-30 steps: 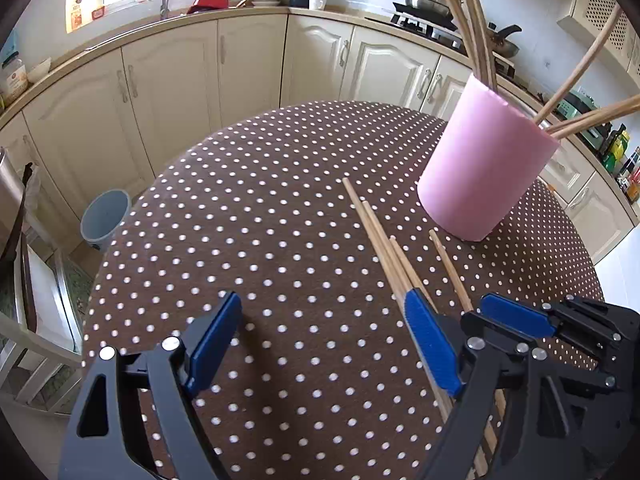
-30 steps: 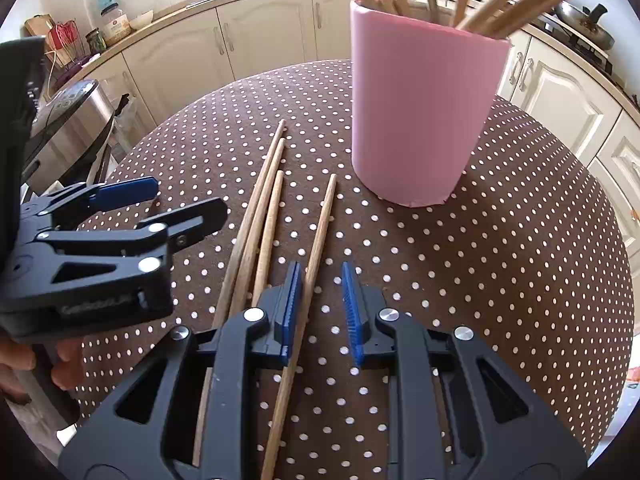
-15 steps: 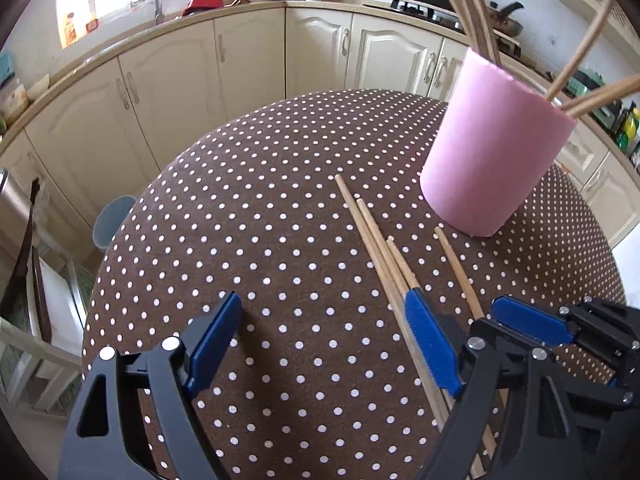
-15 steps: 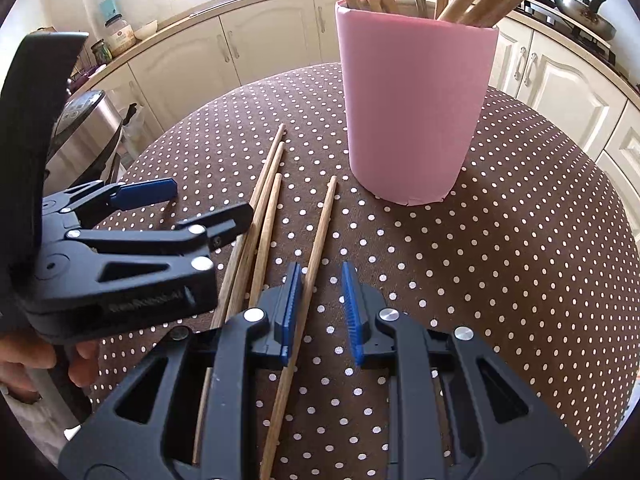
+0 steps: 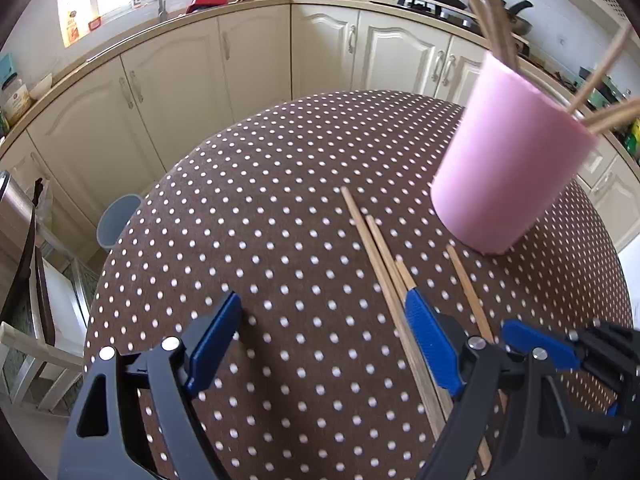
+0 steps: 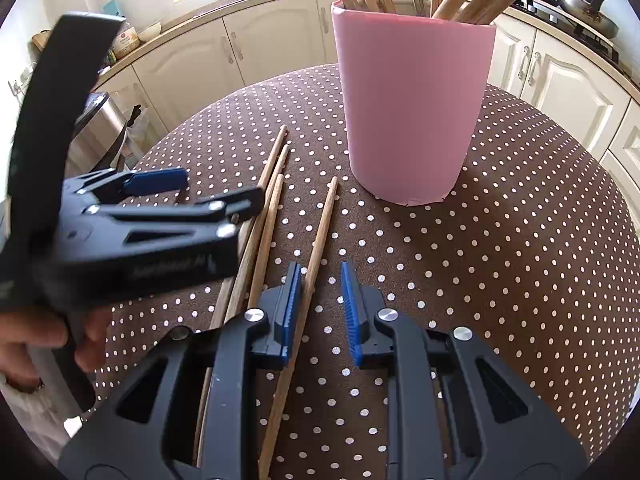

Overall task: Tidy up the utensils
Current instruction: 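Close the left gripper on one chopstick while the right gripper closes on another, then lift both held chopsticks and carry them over the pink cup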

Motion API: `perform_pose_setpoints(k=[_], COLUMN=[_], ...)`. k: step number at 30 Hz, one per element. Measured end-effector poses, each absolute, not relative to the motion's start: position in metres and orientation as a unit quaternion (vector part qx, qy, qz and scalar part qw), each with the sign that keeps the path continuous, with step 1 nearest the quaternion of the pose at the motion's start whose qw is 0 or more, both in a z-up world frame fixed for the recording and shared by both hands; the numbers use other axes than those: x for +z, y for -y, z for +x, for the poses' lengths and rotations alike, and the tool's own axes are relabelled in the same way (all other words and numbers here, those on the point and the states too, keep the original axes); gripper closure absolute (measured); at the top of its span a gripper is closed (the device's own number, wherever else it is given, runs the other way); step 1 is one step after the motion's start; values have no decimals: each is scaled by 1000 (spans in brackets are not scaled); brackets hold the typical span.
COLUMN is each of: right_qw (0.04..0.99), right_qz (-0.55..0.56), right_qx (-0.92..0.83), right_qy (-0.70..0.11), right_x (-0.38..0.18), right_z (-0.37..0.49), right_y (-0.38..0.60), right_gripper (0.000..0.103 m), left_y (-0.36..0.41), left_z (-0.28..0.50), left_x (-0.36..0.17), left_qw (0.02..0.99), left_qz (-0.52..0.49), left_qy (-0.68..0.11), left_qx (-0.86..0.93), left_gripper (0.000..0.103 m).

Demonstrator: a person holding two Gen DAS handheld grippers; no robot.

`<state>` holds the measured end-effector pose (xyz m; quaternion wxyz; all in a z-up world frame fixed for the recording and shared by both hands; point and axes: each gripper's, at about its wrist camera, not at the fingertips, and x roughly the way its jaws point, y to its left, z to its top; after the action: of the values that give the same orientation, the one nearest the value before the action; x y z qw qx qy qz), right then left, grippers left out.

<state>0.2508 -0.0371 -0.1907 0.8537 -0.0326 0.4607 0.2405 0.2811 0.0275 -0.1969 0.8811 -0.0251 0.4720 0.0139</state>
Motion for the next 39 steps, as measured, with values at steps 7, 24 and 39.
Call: perform_pose_setpoints(k=[7, 24, 39], right_qw=[853, 848, 835], right_qz=[-33, -35, -46], right_qx=[240, 229, 232], right_qy=[-461, -476, -497], right_x=[-190, -188, -180], right_z=[251, 277, 291], right_y=[36, 25, 6], right_gripper=[82, 82, 97], left_y=[-35, -38, -50], left_z=[288, 307, 293], left_x=[-196, -191, -188], left_qw=[878, 880, 878], left_qz=[-22, 9, -46], left_qy=[-478, -475, -471], left_qx=[13, -4, -71], left_gripper=[20, 62, 97])
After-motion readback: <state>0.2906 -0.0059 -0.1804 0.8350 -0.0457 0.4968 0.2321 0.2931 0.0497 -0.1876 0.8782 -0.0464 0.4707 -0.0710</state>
